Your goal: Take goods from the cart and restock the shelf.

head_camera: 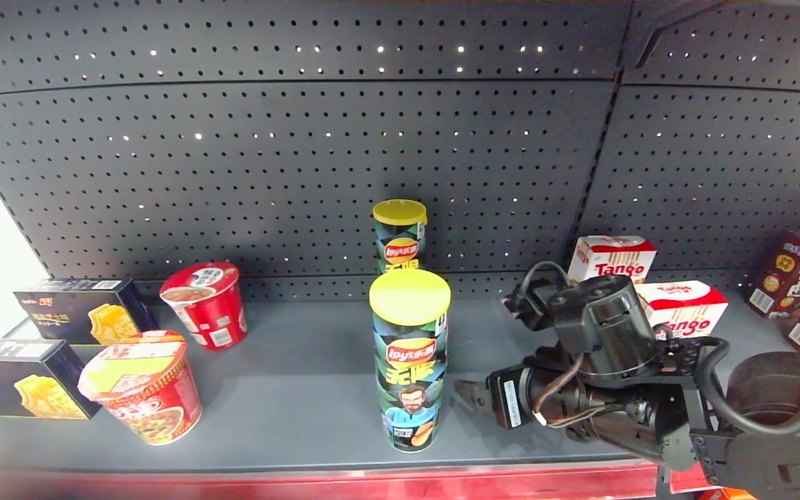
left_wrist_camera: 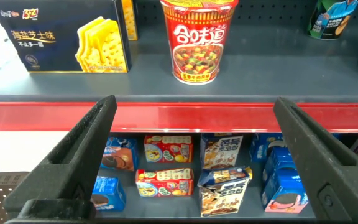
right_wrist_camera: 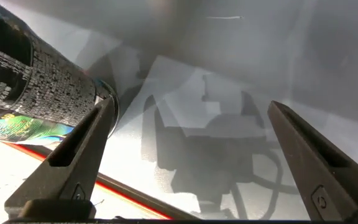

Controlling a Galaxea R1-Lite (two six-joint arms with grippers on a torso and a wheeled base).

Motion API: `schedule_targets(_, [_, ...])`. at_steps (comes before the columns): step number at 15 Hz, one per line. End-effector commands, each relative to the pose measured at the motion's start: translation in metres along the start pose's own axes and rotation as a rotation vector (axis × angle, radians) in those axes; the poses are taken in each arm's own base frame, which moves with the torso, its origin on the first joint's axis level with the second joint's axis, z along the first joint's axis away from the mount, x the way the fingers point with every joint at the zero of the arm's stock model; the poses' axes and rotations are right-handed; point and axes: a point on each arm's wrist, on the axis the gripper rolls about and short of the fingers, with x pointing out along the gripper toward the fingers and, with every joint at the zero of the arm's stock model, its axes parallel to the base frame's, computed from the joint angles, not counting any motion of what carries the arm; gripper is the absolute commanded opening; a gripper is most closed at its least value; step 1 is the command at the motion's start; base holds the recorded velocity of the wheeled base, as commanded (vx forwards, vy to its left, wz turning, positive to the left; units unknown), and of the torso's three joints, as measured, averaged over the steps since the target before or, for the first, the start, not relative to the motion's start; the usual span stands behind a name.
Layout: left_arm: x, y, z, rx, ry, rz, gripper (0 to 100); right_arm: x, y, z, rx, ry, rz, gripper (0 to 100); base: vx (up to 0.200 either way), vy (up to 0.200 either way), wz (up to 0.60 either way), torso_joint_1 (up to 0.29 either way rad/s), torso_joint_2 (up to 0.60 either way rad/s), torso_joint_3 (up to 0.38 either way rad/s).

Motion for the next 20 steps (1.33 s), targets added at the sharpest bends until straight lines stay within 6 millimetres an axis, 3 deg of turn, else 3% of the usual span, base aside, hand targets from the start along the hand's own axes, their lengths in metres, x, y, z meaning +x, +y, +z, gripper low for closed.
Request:
schedule_targets(1, [0.000, 0.000, 0.000, 0.000, 0.003, 0.001, 100, -0.006, -0.002, 0.000, 0.003, -0.002, 0.018, 100, 0.000, 0.000, 0.00, 0.000, 0.00, 0.000])
schedule_targets(8, [0.000, 0.000, 0.000, 0.000, 0.001, 0.000, 100, -0.005, -0.012, -0.011, 0.009, 0.052, 0.039, 100, 0.000, 0.000, 0.00, 0.000, 0.00, 0.000])
schedule_targets(20, [0.000, 0.000, 0.000, 0.000, 0.001, 0.000, 100, 0.011, 0.002, -0.002, 0.002, 0.037, 0.067, 100, 0.000, 0.000, 0.00, 0.000, 0.00, 0.000])
